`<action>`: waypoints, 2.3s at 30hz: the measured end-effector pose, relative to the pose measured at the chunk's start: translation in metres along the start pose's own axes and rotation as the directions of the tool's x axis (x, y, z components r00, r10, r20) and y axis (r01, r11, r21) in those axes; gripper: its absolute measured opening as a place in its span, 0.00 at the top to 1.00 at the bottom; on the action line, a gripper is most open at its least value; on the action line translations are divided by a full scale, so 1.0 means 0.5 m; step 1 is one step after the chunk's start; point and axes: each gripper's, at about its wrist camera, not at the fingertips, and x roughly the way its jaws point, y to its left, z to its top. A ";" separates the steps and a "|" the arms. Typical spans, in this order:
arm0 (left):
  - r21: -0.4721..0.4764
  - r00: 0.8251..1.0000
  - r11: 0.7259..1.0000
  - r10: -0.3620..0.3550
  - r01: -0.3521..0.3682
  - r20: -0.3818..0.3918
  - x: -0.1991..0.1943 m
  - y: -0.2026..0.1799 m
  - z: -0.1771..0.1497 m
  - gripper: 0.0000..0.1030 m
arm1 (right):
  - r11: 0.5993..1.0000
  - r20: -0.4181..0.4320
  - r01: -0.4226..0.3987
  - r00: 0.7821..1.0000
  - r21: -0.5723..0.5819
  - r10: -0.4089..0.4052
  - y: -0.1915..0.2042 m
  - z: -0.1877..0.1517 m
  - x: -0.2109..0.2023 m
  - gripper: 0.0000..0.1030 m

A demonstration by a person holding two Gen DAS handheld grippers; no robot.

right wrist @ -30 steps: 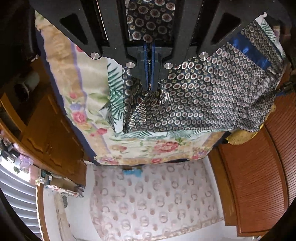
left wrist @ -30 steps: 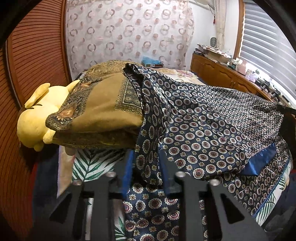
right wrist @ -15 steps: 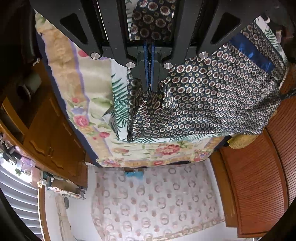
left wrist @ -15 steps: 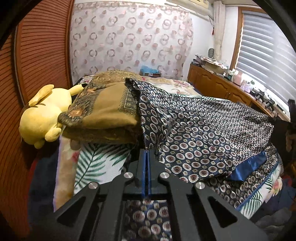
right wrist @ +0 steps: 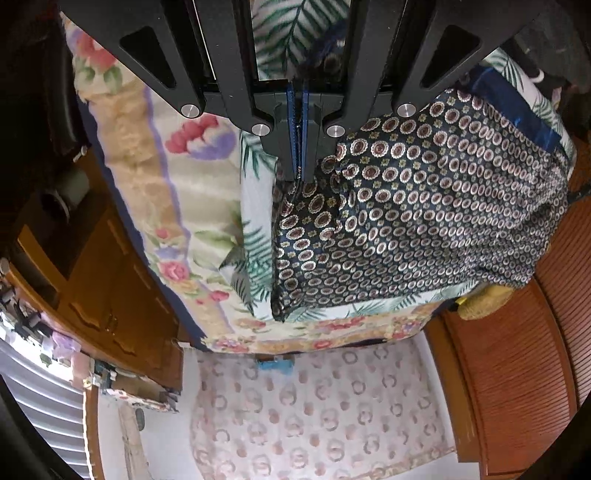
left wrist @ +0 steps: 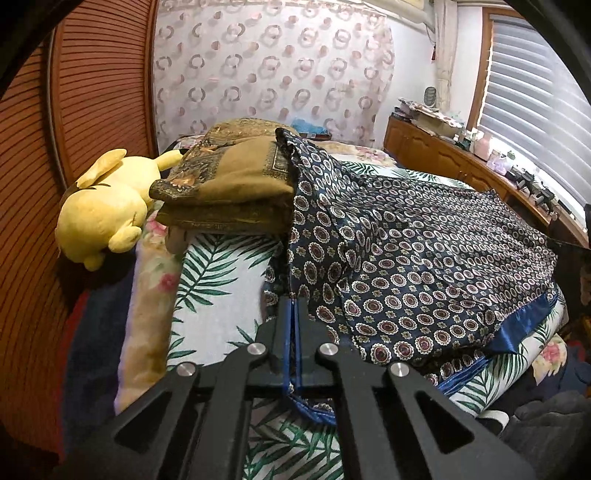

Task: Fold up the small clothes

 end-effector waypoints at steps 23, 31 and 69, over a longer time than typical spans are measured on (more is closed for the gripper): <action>0.018 0.999 1.000 0.006 -0.006 -0.035 0.017 -0.018 -0.014 0.52 | 0.976 -0.005 0.031 0.999 -0.214 -0.033 0.174 -0.002 0.048 0.56; 0.004 0.998 1.000 0.014 -0.014 -0.063 0.031 -0.013 -0.031 0.52 | 0.956 -0.074 -0.071 0.996 -0.284 0.052 0.291 -0.015 0.139 0.55; -0.071 0.997 0.997 0.002 -0.007 -0.077 0.046 0.007 -0.051 0.52 | 0.962 -0.130 -0.073 0.991 -0.263 0.040 0.327 -0.044 0.175 0.21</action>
